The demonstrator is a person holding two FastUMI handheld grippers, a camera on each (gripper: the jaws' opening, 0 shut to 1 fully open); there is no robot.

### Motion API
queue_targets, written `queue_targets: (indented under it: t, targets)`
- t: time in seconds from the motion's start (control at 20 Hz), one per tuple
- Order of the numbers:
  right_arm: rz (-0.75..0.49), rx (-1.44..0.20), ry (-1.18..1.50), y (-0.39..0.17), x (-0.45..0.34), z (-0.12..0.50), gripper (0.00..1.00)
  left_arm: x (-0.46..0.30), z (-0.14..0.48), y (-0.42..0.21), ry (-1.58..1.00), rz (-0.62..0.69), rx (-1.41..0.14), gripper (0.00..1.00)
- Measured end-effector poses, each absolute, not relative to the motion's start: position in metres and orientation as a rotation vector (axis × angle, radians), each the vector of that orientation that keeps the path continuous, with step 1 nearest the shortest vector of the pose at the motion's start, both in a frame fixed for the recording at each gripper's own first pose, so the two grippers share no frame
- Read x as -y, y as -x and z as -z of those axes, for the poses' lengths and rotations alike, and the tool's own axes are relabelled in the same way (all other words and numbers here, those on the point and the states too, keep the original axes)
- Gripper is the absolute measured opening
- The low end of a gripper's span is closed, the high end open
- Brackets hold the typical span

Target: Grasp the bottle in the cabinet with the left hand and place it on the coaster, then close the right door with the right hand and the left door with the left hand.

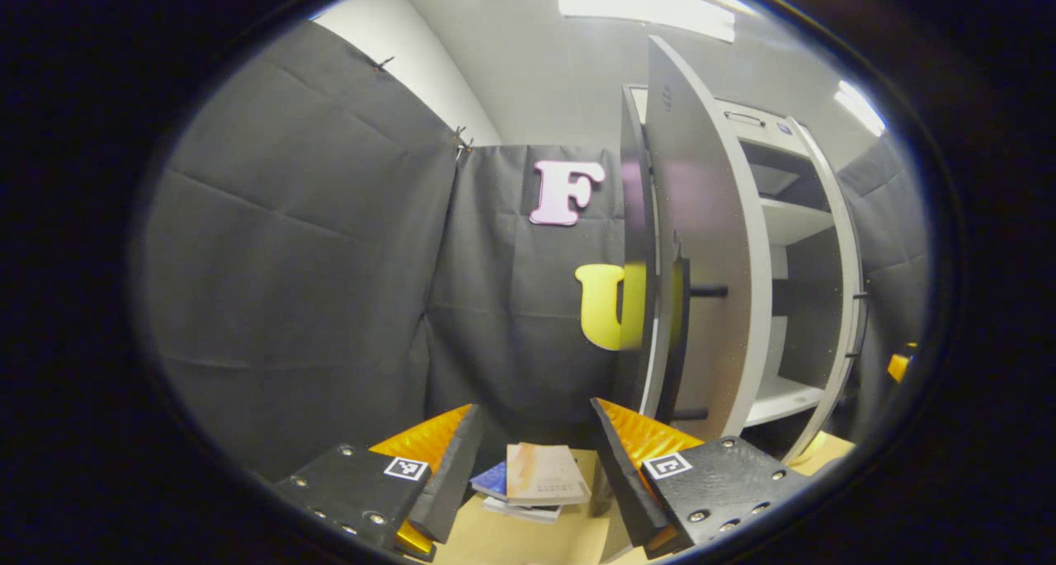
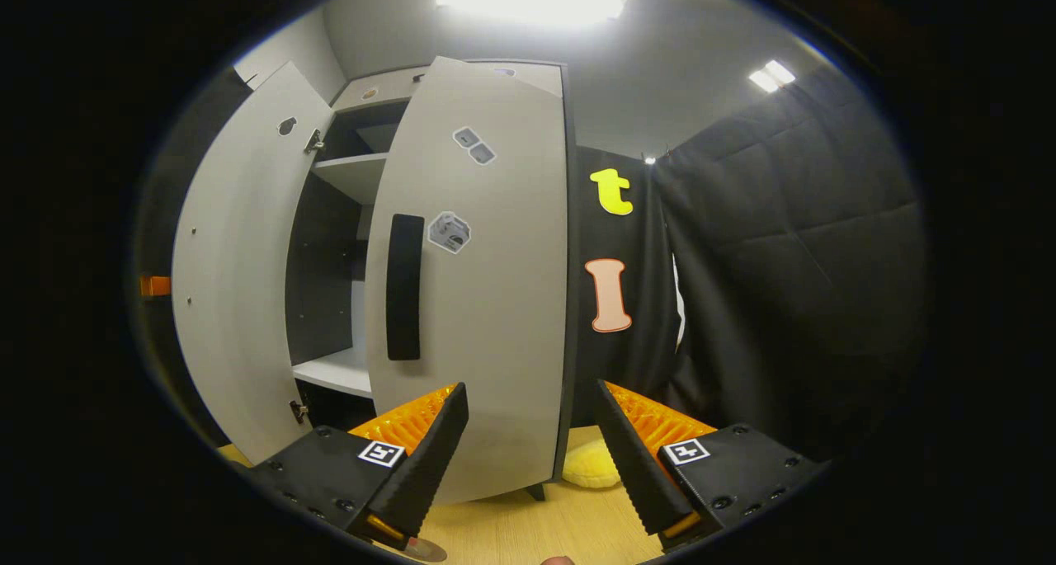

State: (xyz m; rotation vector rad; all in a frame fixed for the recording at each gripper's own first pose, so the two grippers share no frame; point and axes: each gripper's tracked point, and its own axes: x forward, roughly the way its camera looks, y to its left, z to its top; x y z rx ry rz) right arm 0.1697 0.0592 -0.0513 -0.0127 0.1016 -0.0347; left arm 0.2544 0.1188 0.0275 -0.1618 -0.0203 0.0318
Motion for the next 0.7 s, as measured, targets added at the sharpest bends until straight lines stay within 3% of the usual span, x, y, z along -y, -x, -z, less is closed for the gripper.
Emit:
queue_targets:
  t: [0.2,0.25,0.4,0.7]
  targets:
    - [0.062,-0.094,0.015,-0.157,-0.033,0.047,0.98,-0.103,-0.039,-0.264,0.159,-0.015,0.040,0.82]
    - [0.067,-0.096,0.017,-0.155,-0.028,0.047,0.98,-0.103,-0.041,-0.262,0.148,-0.035,0.040,0.79]
    - [0.081,-0.106,0.022,-0.145,-0.010,0.049,0.98,-0.104,-0.045,-0.273,0.123,-0.052,0.044,0.82]
    - [0.086,-0.123,0.016,-0.133,0.013,0.051,0.98,-0.103,-0.045,-0.269,0.082,-0.060,0.049,0.78]
